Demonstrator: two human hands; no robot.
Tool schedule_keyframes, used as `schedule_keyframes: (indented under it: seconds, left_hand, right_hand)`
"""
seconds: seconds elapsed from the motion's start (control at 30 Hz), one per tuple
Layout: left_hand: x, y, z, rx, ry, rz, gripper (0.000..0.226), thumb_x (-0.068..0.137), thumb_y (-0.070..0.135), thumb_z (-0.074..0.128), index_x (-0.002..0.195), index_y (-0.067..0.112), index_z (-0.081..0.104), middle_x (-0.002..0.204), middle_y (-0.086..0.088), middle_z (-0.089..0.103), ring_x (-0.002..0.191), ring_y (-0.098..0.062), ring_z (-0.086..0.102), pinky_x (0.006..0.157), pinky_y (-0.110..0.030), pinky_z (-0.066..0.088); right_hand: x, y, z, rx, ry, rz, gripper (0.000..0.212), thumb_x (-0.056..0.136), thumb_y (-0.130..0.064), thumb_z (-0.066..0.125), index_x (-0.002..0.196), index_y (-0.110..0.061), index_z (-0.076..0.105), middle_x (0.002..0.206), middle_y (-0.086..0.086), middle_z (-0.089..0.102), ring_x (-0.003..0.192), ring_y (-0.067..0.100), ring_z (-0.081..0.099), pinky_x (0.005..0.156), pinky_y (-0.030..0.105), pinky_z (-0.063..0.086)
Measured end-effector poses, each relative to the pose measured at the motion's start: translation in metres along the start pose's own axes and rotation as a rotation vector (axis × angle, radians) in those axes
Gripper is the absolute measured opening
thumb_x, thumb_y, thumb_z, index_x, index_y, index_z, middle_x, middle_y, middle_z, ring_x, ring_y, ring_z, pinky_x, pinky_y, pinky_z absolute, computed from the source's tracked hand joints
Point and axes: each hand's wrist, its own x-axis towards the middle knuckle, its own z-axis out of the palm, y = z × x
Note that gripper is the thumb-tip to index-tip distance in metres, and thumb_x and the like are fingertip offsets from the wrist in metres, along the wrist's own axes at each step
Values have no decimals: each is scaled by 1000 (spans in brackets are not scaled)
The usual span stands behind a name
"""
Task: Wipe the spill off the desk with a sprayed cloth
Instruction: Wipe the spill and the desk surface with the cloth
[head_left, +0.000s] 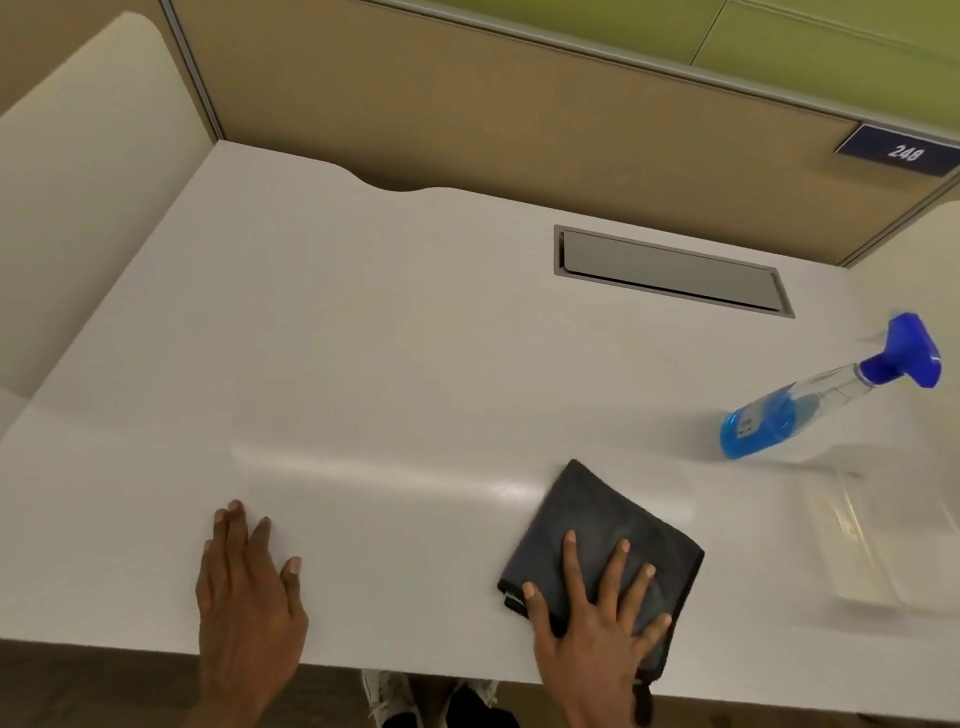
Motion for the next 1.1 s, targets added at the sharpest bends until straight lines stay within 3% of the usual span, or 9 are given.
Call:
schedule_keyframes:
  seconds: [0.1, 0.23, 0.43, 0.8, 0.87, 0.93, 1.0, 1.1]
  left_hand:
    - [-4, 12, 8, -29, -10, 47, 68, 103, 40, 31, 150, -7, 43, 172, -24, 26, 162, -40, 21, 126, -62, 27]
    - [-5, 20, 14, -80, 24, 18, 72, 99, 45, 33, 152, -4, 41, 174, -20, 23, 163, -36, 19, 126, -61, 25]
    - [6, 16, 26, -38, 59, -23, 81, 89, 48, 36, 142, -12, 51, 167, -29, 35, 154, -49, 33, 120, -70, 31]
    - [30, 4, 36, -26, -154, -20, 90, 72, 50, 42, 116, -25, 65, 142, -48, 52, 127, -71, 52, 92, -85, 43]
    - [36, 5, 37, -11, -191, -7, 89, 77, 54, 43, 109, -27, 67, 133, -52, 55, 117, -75, 56, 81, -87, 46]
    - [41, 4, 36, -10, -208, 12, 104, 96, 69, 29, 102, -27, 68, 125, -54, 57, 108, -76, 59, 71, -85, 47]
    - [44, 5, 33, -23, -215, 39, 119, 99, 77, 12, 98, -28, 68, 119, -55, 60, 101, -76, 61, 65, -83, 48]
    - [44, 6, 35, 18, -227, 54, 118, 101, 75, 10, 96, -27, 68, 116, -55, 61, 95, -74, 64, 62, -82, 48]
  right_hand:
    - [-16, -20, 5, -33, 2, -233, 82, 86, -87, 33, 159, -50, 25, 173, 13, 18, 158, 48, 10, 114, 82, 16]
    - [-13, -29, 5, -21, -4, -392, 82, 87, -88, 36, 159, -55, 14, 175, 10, 7, 159, 46, 0, 115, 82, 12]
    - [50, 0, -13, 33, 17, -237, 80, 87, -93, 26, 156, -63, -2, 174, 0, -16, 158, 36, -24, 119, 77, -6]
    - [259, -3, -57, 12, 15, -97, 83, 86, -93, 17, 157, -58, -9, 174, 7, -17, 157, 43, -22, 115, 81, -6]
    - [294, -19, -66, 29, 0, -66, 86, 84, -93, 18, 159, -55, -4, 174, 9, -17, 155, 46, -23, 114, 82, -6]
    - [321, -41, -74, 47, -18, -50, 89, 83, -94, 19, 160, -54, 0, 173, 12, -17, 154, 48, -25, 111, 83, -9]
    - [338, -68, -78, 51, -41, -81, 90, 83, -94, 21, 160, -53, 2, 173, 13, -18, 153, 50, -26, 110, 84, -11]
    - [350, -114, -77, 45, -57, -196, 91, 83, -94, 22, 161, -51, 3, 173, 14, -17, 153, 51, -26, 110, 84, -11]
